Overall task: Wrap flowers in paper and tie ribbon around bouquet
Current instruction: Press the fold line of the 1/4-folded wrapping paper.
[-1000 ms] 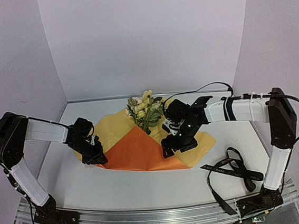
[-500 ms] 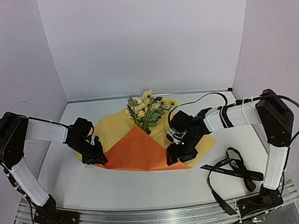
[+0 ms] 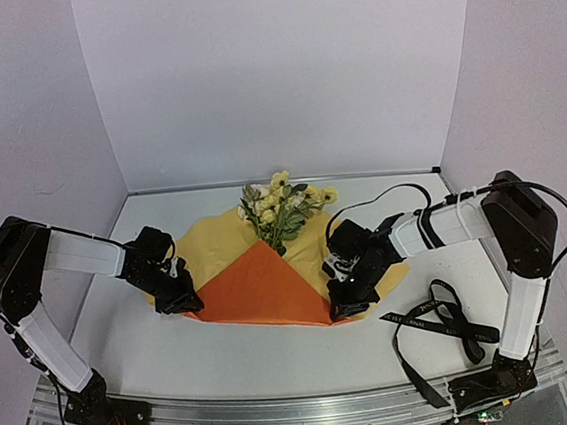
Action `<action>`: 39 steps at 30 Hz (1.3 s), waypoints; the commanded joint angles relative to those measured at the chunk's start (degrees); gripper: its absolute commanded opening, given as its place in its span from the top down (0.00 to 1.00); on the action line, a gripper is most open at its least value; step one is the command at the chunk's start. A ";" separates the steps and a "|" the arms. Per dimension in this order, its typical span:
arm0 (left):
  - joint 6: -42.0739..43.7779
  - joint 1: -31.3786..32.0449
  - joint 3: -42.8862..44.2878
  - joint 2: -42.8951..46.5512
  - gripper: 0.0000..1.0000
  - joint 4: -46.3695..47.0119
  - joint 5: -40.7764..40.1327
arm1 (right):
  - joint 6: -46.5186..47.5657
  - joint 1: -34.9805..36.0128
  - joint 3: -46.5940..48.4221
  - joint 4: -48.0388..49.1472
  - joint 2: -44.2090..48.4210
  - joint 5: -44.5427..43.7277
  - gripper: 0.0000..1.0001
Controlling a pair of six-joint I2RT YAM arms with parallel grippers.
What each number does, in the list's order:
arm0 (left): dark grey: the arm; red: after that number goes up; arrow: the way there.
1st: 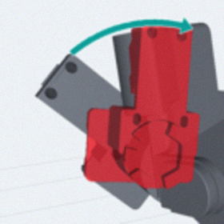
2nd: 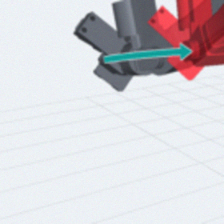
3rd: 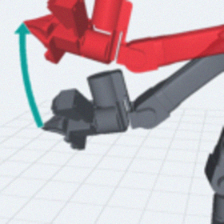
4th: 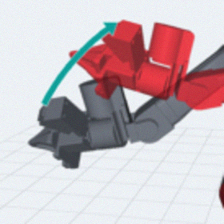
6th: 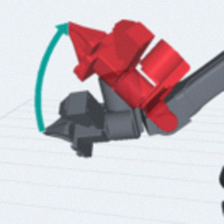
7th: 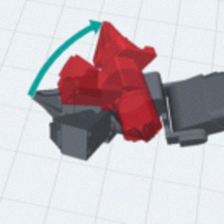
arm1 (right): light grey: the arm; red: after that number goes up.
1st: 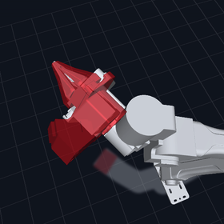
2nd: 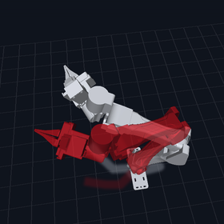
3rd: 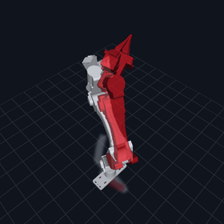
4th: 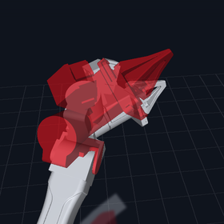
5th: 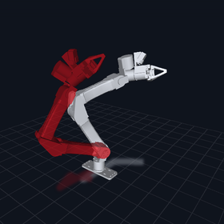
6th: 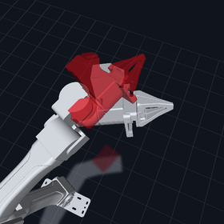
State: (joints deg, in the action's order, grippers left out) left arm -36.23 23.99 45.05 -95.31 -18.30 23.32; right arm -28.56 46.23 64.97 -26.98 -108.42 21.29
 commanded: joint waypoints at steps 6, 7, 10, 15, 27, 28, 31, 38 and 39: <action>-4.36 2.43 -6.54 0.77 0.89 -1.27 -4.39 | -0.29 -0.62 -3.46 -1.14 3.05 1.99 1.00; -5.15 3.07 -7.18 1.45 0.89 -1.09 -4.45 | -0.13 -0.67 -4.08 -1.29 3.51 1.79 1.00; -8.47 5.24 -8.97 3.64 0.89 -0.79 -4.66 | 0.82 -1.02 -5.86 -2.49 5.42 1.15 1.00; -14.85 9.76 -10.88 8.13 0.89 -0.75 -6.10 | 3.24 -2.38 -8.90 -5.27 8.92 0.82 1.00; -17.40 12.06 -9.06 10.02 0.89 -0.86 -8.38 | 2.90 -2.91 -6.33 -15.07 16.18 -1.23 0.65; -17.19 12.11 -8.69 9.93 0.89 -0.86 -8.31 | 2.68 -2.90 -5.83 -17.03 17.65 -2.45 0.62; -16.66 12.14 -8.10 9.64 0.89 -0.64 -7.81 | 0.15 -2.14 -4.66 -19.13 20.76 -4.22 0.61; -15.79 12.14 -7.55 9.35 0.89 -0.11 -7.33 | -9.58 5.47 -1.46 -9.06 15.44 -4.88 0.76; -15.73 12.14 -7.49 9.24 0.89 0.10 -7.11 | -11.50 5.79 -1.51 -6.36 14.06 -4.72 0.78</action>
State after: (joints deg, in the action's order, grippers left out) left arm -52.57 36.07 35.89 -85.47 -16.68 17.67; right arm -31.92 49.42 62.02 -41.32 -89.67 17.87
